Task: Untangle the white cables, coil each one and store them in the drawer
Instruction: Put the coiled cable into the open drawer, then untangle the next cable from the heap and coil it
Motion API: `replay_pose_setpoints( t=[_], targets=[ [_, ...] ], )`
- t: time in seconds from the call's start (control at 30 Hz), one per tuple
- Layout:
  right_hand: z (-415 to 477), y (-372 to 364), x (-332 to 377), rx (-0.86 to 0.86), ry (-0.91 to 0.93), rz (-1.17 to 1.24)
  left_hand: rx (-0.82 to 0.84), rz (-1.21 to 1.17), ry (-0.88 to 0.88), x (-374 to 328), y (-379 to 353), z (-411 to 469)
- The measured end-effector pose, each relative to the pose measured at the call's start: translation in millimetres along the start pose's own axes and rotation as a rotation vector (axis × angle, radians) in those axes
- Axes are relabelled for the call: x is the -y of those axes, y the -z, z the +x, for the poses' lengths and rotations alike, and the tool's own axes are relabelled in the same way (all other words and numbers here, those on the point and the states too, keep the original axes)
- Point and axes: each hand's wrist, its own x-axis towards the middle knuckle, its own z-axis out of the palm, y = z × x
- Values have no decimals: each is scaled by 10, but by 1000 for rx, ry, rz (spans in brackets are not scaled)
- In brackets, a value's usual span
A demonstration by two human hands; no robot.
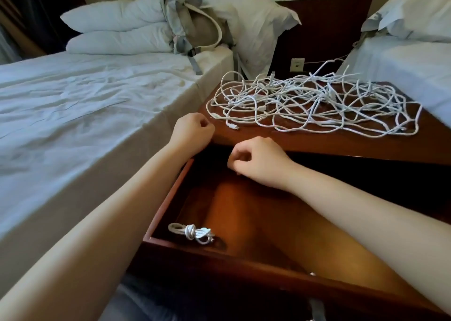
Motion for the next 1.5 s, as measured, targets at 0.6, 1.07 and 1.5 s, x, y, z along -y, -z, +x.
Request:
replay_pose_setpoints(
  t=[0.6,1.07,1.5],
  targets=[
    [-403,-751,310,525,180,166,149,39,-137,403,93,-328],
    [102,266,-132,-227,97,10,23,7,-132,-14,20,97],
    [1041,567,-545,-332,-77,-368,-140,-351,17,-482,-409,1087]
  ],
)
